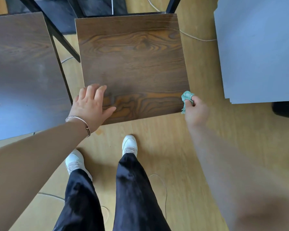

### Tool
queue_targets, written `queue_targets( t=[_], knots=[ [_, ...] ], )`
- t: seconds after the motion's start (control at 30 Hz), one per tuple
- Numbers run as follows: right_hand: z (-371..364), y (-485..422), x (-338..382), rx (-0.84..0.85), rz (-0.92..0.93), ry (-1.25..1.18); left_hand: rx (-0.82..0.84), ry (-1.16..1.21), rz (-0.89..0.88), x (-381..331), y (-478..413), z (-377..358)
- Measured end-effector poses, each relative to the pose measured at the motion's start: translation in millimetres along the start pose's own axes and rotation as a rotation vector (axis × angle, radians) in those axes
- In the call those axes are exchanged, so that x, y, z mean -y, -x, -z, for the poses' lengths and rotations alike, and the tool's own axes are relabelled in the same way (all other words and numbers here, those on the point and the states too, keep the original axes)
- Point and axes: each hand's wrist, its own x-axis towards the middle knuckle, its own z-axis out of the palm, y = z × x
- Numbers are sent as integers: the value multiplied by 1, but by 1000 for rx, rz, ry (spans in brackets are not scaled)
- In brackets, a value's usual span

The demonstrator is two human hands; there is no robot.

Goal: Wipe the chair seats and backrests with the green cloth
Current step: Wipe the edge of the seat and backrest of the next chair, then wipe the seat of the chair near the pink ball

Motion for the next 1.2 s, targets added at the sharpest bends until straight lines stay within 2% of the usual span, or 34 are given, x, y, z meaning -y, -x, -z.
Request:
queue_targets(
  t=[0.17, 0.43, 0.77, 0.87, 1.07, 1.2],
  knots=[
    [-23, 26, 17, 31, 62, 23, -26, -7, 8, 38, 8, 11],
    [-85, 105, 87, 131, 234, 15, -41, 41, 38, 88, 48, 18],
    [-151, 222, 131, 420, 459, 18, -69, 46, 13, 152, 94, 27],
    [-162, 256, 121, 575, 384, 120, -61, 54, 24, 174, 106, 34],
    [-155, 286, 157, 516, 54, -138, -42, 33, 26, 220, 129, 59],
    [-149, 290, 213, 521, -13, -297, -52, 36, 50, 248, 140, 83]
  ],
)
